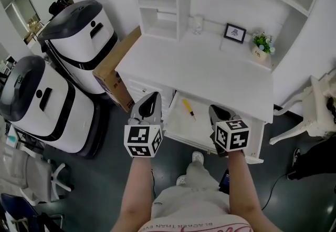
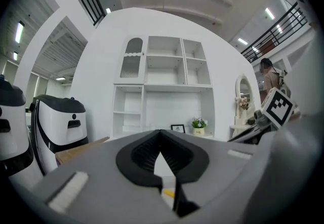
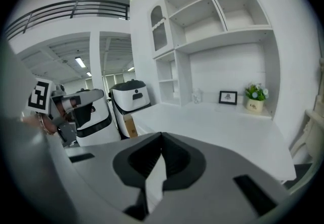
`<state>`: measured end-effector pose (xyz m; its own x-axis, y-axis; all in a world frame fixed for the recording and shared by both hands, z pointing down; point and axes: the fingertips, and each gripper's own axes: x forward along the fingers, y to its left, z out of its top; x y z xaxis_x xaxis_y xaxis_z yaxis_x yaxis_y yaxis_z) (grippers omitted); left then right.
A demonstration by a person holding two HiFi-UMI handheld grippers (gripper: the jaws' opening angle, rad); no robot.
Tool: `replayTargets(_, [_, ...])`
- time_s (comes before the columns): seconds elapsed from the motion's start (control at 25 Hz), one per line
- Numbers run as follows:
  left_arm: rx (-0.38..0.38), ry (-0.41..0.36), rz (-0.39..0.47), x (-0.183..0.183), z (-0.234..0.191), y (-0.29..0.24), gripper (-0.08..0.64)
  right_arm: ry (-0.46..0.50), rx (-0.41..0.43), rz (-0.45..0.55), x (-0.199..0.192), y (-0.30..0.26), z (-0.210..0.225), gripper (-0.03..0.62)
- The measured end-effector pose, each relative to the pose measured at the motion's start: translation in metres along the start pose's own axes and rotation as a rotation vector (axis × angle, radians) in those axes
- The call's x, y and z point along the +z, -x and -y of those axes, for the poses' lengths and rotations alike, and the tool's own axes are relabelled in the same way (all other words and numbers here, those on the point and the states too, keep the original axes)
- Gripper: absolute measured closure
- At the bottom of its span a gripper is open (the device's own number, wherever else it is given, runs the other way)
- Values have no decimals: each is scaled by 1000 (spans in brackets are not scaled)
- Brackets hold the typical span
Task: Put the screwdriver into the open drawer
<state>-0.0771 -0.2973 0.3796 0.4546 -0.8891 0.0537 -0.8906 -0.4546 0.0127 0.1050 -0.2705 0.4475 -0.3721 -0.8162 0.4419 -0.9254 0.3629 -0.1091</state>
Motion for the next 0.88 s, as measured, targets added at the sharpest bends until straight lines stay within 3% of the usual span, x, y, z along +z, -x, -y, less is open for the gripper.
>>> replayTargets(0.4, [-84,-111,64,52,33,-11,552,78,33,129,59,51,4,583])
replayTargets(0.6, [-87,-119,120,84,48,-8,552,115,47,228,93,75,1,584])
replayTargets(0.88, [-86,-107,167,112,67,-8,552,161,49,279,132,102,-3,584])
